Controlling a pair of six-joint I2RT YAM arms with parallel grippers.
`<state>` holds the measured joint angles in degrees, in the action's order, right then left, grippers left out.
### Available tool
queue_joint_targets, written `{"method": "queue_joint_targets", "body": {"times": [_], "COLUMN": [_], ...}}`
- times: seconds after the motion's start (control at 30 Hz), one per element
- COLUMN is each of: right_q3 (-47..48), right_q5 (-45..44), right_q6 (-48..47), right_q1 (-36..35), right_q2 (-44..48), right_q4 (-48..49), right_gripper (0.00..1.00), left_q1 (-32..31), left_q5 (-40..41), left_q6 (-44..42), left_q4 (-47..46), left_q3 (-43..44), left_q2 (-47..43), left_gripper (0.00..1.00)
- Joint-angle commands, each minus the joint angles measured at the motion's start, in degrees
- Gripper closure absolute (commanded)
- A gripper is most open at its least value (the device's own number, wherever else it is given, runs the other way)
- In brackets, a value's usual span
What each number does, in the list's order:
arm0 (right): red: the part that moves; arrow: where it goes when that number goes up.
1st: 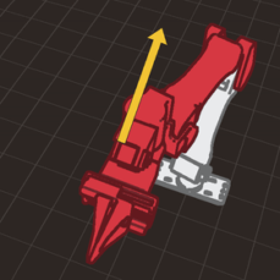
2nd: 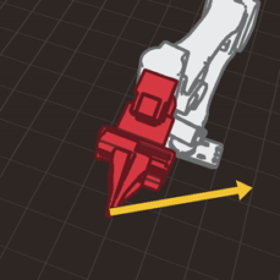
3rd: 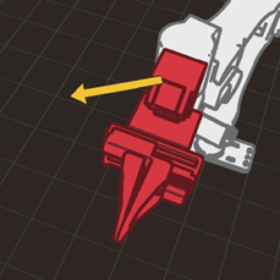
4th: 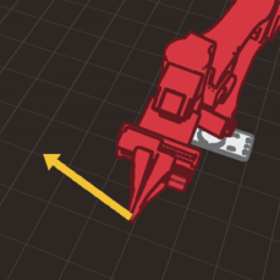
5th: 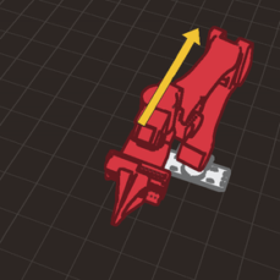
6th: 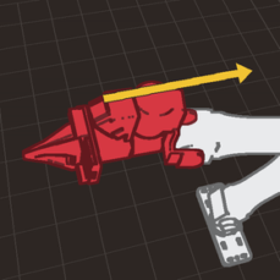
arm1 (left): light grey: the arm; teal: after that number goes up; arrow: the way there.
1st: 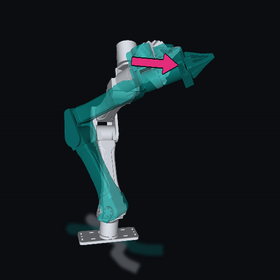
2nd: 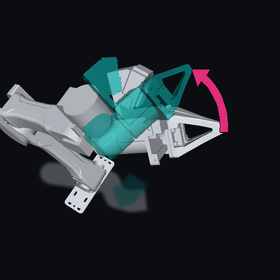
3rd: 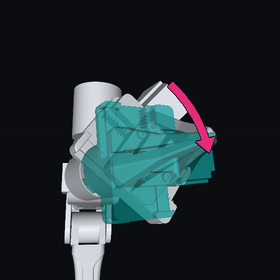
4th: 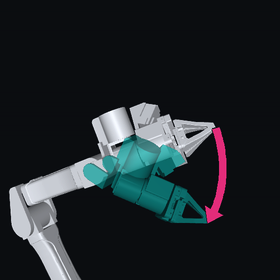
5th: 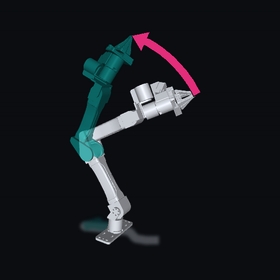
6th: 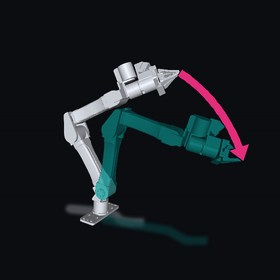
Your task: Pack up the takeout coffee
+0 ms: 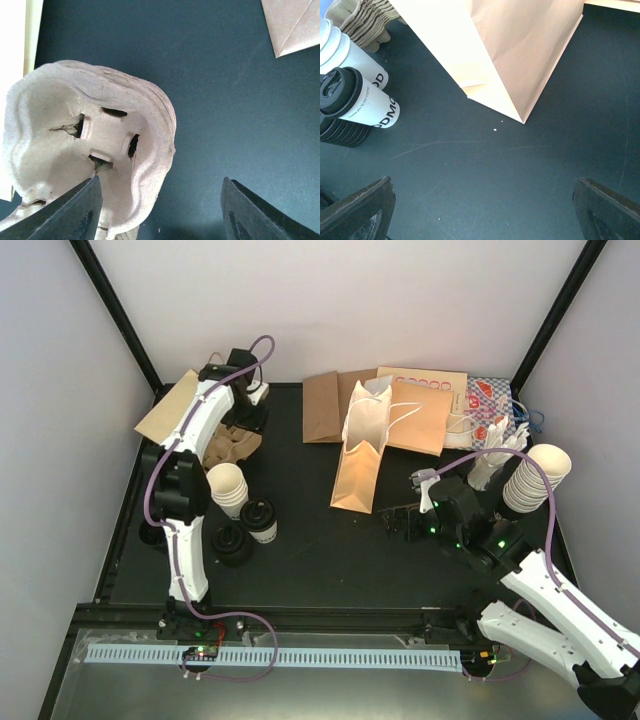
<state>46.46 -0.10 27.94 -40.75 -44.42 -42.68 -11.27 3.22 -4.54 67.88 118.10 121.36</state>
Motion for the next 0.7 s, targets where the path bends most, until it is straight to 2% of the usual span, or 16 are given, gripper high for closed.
{"method": "queue_joint_targets", "body": {"times": [0.0,0.17,0.37,0.6,0.67], "right_q3": [-0.3,-0.2,0.0,0.1,0.1], "right_q5": [-1.3,-1.2,-1.5,-1.6,-1.6], "right_q6": [-0.2,-0.2,-0.3,-0.4,-0.3], "right_q1": [0.0,0.0,0.0,0.0,0.0], "right_q2": [1.2,1.4,1.3,1.3,1.4], "right_q4": [-0.5,-0.6,-0.7,-0.9,-1.0], "right_gripper": [0.01,0.01,0.01,0.01,0.01], "left_q1": [0.0,0.0,0.0,0.1,0.1], "left_q5": [1.2,1.9,4.0,5.1,5.3], "left_q6": [-1.4,-1.4,-1.4,-1.1,-1.1], "left_q4": [1.9,1.9,2.2,2.5,2.5], "left_q3": [3.9,5.1,5.3,5.3,5.4], "left_q2": [3.0,4.7,5.9,5.2,5.0], "left_gripper": [0.35,0.39,0.48,0.68,0.7]}}
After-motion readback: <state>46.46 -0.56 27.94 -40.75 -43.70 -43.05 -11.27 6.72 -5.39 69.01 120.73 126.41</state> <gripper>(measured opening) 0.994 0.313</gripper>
